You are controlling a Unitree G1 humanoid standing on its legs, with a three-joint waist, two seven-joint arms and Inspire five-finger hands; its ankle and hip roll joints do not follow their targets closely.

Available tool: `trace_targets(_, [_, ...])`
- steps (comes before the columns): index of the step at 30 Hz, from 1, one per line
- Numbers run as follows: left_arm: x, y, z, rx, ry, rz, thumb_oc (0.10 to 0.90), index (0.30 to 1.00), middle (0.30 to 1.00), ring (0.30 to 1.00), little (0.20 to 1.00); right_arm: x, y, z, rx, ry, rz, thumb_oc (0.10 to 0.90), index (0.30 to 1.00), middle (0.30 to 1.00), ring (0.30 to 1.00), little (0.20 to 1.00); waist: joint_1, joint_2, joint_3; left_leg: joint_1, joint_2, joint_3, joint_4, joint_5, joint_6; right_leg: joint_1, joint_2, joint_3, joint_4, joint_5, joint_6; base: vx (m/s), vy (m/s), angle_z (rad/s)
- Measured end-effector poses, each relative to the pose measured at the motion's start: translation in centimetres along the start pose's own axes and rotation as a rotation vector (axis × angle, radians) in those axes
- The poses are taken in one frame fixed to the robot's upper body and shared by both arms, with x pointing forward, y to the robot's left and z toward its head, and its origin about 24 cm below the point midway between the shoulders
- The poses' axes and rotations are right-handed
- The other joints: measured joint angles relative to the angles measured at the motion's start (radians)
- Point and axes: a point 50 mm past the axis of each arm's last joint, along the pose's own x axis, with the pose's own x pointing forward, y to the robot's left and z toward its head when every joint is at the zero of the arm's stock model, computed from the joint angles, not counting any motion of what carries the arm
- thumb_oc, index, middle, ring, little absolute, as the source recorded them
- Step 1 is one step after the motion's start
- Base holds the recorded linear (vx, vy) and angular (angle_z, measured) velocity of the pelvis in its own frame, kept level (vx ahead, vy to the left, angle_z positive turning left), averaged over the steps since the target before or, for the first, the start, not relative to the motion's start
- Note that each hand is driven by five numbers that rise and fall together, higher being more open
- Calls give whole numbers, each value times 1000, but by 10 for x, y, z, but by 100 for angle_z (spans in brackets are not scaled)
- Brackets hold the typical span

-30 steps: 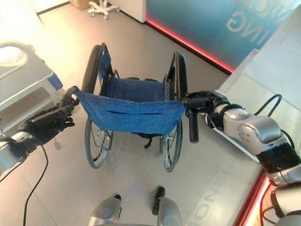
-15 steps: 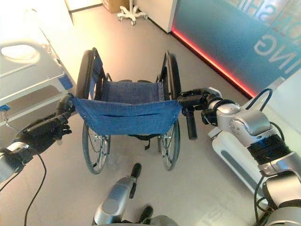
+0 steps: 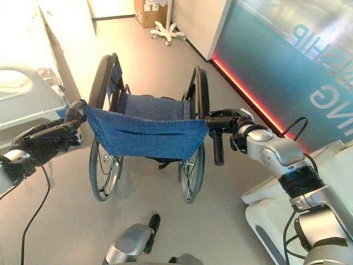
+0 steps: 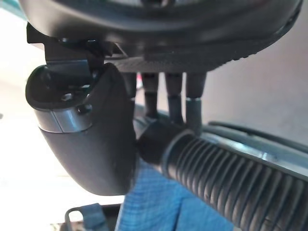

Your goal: Push the wheelchair next to the bed

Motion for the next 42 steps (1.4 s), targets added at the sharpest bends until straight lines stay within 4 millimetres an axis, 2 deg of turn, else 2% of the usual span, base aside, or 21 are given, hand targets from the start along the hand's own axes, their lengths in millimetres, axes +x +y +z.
trace_targets(2, [2, -1, 1, -4, -4, -5, 400, 300, 300, 300, 300, -1, -2, 3, -5, -15, -8, 400, 300, 300, 300, 300, -13, 16, 10, 19, -1, -49, 0, -31, -14, -53, -11, -12, -117, 8, 12, 332, -248, 33])
trace_targets(7, [5, 0, 1, -23, -19, -16, 400, 300, 300, 300, 300, -3, -5, 9, -1, -31, -14, 400, 300, 300, 300, 300, -62, 37, 31, 45, -4, -133, 60, -120, -31, -201, -83, -15, -378, 258, 117, 490, -259, 46])
trace_targets(10, [5, 2, -1, -35, -34, -10, 400, 300, 300, 300, 300, -7, -2, 8, 7, -4, 1, 400, 300, 300, 300, 300, -66, 17, 59, 107, -20, -172, 134, -211, -35, -182, -129, -11, -534, 375, 115, 576, -180, 48])
trace_targets(12, [4, 5, -3, -52, -45, -5, 400, 300, 300, 300, 300, -11, -2, 8, 13, 15, 16, 400, 300, 300, 300, 300, -71, 2, 56, 127, -24, -210, 174, -252, -48, -155, -124, -7, -521, 375, 113, 514, -135, 73])
trace_targets(15, [3, 5, -6, -89, -63, -1, 400, 300, 300, 300, 300, -14, -4, 9, 21, 27, 39, 400, 300, 300, 300, 300, -114, -6, 48, 162, 24, -213, 169, -296, -87, -107, -73, 16, -449, 407, 66, 480, -119, 104])
trace_targets(17, [-2, 7, -4, -86, -75, 15, 400, 300, 300, 300, 300, -13, -4, 11, 22, 25, 62, 400, 300, 300, 300, 300, -122, -8, 42, 177, 87, -129, 168, -320, -137, -112, -30, -19, -371, 390, -29, 350, -222, 58])
trace_targets(18, [-6, 9, -1, -83, -93, 24, 400, 300, 300, 300, 300, -13, -5, 16, 19, 14, 78, 400, 300, 300, 300, 300, -94, -8, 42, 112, 113, -90, 334, -351, -195, -136, -17, -60, -291, 322, -71, 348, -266, -6])
trace_targets(19, [-6, 9, -1, -82, -92, 27, 400, 300, 300, 300, 300, -12, -5, 18, 11, 8, 78, 400, 300, 300, 300, 300, -60, -7, 41, 18, 123, -80, 526, -315, -255, -130, 3, -65, -269, 290, -90, 269, -200, -17])
trace_targets(20, [-6, 9, -2, -84, -91, 30, 400, 300, 300, 300, 300, -12, -5, 20, 9, 1, 79, 400, 300, 300, 300, 300, -46, -6, 39, -29, 124, -86, 622, -279, -270, -137, -5, -65, -259, 284, -100, 322, -199, -25])
trace_targets(22, [-5, 9, -10, -98, -65, 42, 400, 300, 300, 300, 300, -7, -2, 21, 13, 1, 83, 400, 300, 300, 300, 300, -8, 1, 38, -106, 107, -96, 773, -123, -311, -113, 18, -42, -238, 239, -138, 379, -185, -12])
trace_targets(23, [-4, 9, -15, -117, -60, 48, 400, 300, 300, 300, 300, -5, -1, 20, 9, 0, 80, 400, 300, 300, 300, 300, -7, -1, 40, -193, 82, -112, 878, 5, -323, -90, 8, -1, -250, 225, -144, 399, -130, 28])
trace_targets(25, [-7, 7, -19, -118, -47, 40, 400, 300, 300, 300, 300, -5, -1, 19, -6, 9, 72, 400, 300, 300, 300, 300, 10, -19, 43, -264, 26, -101, 778, -74, -204, -34, 19, 84, -327, 210, -117, 389, -107, 32])
trace_targets(27, [-10, 5, -24, -113, -33, 35, 400, 300, 300, 300, 300, -4, -3, 17, -14, 21, 64, 400, 300, 300, 300, 300, 36, -24, 45, -244, 26, -67, 523, -74, -202, 9, 28, 133, -368, 207, -113, 362, -56, -9])
trace_targets(31, [-13, 1, -35, -133, -13, 14, 400, 300, 300, 300, 300, -3, -6, 13, -29, 40, 43, 400, 300, 300, 300, 300, 57, 42, 45, -204, 125, 41, 81, -33, -289, 155, 71, 175, -423, 150, -107, 701, -88, 3])
trace_targets(33, [-14, -2, -38, -133, -10, 5, 400, 300, 300, 300, 300, -2, -7, 6, -28, 58, 33, 400, 300, 300, 300, 300, 61, 67, 37, -211, 177, 161, 74, -30, -320, 231, 70, 156, -431, 96, -96, 550, -85, 0])
trace_targets(35, [-18, -2, -43, -111, 6, 11, 400, 300, 300, 300, 300, -4, -5, -1, -49, 68, 31, 400, 300, 300, 300, 300, 68, 81, -11, -199, 183, 159, 113, -72, -365, 271, 60, 153, -434, 56, -30, 494, -33, -19])
trace_targets(37, [-16, 4, -41, -104, -1, 29, 400, 300, 300, 300, 300, 0, 2, 1, -35, 55, 41, 400, 300, 300, 300, 300, 109, 36, -30, -191, 112, 143, 136, -73, -325, 249, -14, 115, -345, 34, 14, 439, -15, -65])
trace_targets(38, [-14, 5, -39, -101, -4, 32, 400, 300, 300, 300, 300, 3, 3, 3, -24, 48, 40, 400, 300, 300, 300, 300, 112, 45, -31, -187, 111, 133, 138, -67, -261, 212, -12, 82, -223, 8, 53, 346, 4, -63])
trace_targets(40, [-5, 10, -20, -56, -21, 50, 400, 300, 300, 300, 300, 13, 13, 1, 10, 27, 41, 400, 300, 300, 300, 300, 120, 20, -26, -158, 104, 168, 195, -61, -51, 116, 30, 21, 212, 34, 158, 381, -4, -19])
trace_targets(41, [-4, 12, -14, -47, -28, 55, 400, 300, 300, 300, 300, 14, 15, 2, 19, 25, 44, 400, 300, 300, 300, 300, 123, -3, -24, -159, 89, 175, 213, -80, -43, 101, 37, 22, 254, 88, 190, 380, -14, 7])
trace_targets(42, [-2, 12, -7, -31, -35, 58, 400, 300, 300, 300, 300, 14, 16, 2, 22, 23, 45, 400, 300, 300, 300, 300, 121, -30, -23, -155, 69, 182, 221, -102, -30, 82, 50, 21, 279, 120, 181, 292, -14, 9])
